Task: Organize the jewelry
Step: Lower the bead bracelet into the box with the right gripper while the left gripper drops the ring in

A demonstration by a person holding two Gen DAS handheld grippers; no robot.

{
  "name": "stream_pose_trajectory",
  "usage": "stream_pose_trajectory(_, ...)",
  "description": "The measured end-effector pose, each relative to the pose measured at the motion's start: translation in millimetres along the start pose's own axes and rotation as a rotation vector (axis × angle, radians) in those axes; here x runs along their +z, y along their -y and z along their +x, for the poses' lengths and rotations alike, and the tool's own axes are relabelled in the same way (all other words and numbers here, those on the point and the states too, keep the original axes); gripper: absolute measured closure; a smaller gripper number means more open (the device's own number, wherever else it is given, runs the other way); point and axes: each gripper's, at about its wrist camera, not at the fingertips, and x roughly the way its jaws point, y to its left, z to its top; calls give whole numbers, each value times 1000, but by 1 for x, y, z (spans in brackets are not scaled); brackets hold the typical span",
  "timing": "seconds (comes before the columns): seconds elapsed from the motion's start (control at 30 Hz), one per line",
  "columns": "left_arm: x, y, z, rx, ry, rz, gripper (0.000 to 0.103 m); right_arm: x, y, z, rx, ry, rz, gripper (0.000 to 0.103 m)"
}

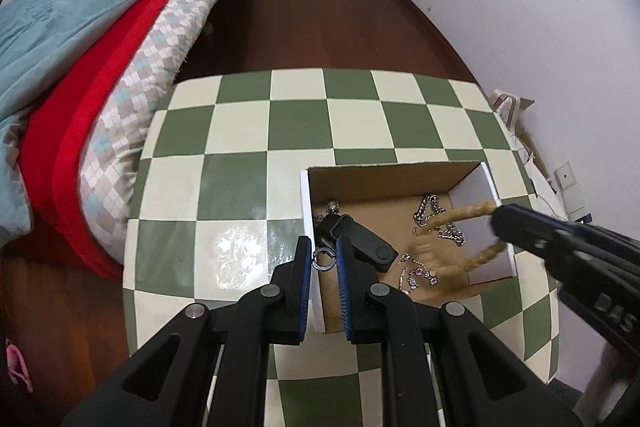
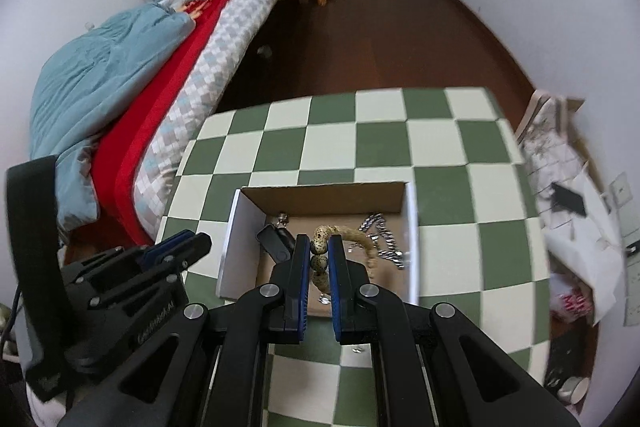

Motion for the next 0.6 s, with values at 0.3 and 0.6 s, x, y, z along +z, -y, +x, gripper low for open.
stream_pose_trajectory(0.3,-2,6,22,-42,-70,-14,90,3,31,67,-22,-195,68,91)
stream_pose_trajectory(0.6,4,0,10,-22,-35,-70,14,2,49,48,-27,-142,121,60)
